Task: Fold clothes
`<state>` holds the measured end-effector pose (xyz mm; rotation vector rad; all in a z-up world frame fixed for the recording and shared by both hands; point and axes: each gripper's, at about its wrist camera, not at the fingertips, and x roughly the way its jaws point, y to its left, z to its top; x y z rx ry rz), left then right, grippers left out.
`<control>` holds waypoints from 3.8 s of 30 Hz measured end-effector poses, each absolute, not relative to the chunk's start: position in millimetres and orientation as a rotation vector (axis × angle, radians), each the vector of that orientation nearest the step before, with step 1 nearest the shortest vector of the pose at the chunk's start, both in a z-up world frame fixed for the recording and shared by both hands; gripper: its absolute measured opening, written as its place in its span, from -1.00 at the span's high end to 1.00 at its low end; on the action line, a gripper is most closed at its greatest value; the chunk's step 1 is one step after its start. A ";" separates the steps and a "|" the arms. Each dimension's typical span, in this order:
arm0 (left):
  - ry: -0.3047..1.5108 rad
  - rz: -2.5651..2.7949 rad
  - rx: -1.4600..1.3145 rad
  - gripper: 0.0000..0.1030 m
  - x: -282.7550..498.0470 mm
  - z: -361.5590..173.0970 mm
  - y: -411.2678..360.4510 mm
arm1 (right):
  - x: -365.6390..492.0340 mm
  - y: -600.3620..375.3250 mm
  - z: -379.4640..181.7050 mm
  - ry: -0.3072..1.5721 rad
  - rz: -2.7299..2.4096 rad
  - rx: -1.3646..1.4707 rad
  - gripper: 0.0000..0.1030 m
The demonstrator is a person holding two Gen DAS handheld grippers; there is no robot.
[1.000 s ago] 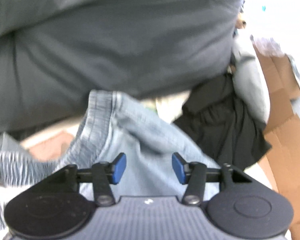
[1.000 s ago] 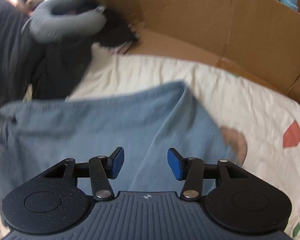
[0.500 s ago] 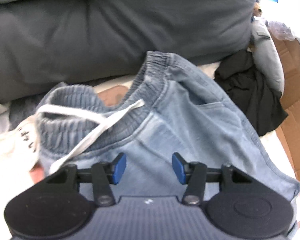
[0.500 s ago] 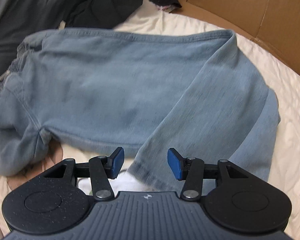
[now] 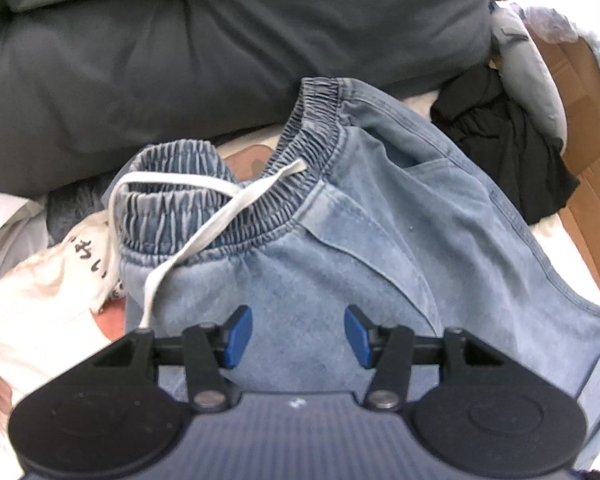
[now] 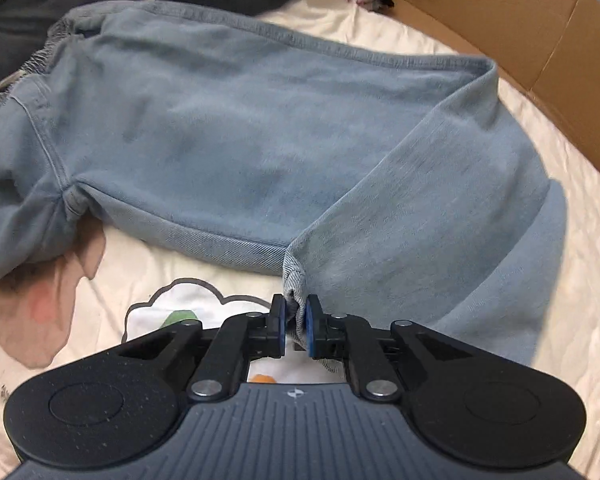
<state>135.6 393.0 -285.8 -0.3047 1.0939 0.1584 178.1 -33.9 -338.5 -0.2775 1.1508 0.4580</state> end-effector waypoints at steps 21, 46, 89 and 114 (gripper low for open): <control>1.112 0.121 -0.261 -0.22 136.7 -281.1 383.6 | 235.6 -137.9 -252.9 1.091 0.280 -0.409 0.86; 1.143 0.135 -0.206 -0.26 133.0 -289.6 376.6 | 373.3 -254.7 -213.2 0.904 -0.103 -0.420 0.86; 1.344 0.284 -0.148 -0.32 46.3 -331.3 444.5 | 240.3 -174.4 -286.0 1.087 0.117 0.019 0.41; 1.264 -0.073 -0.373 0.78 39.7 -317.9 438.0 | 133.1 -49.2 -322.3 1.252 0.372 0.264 0.41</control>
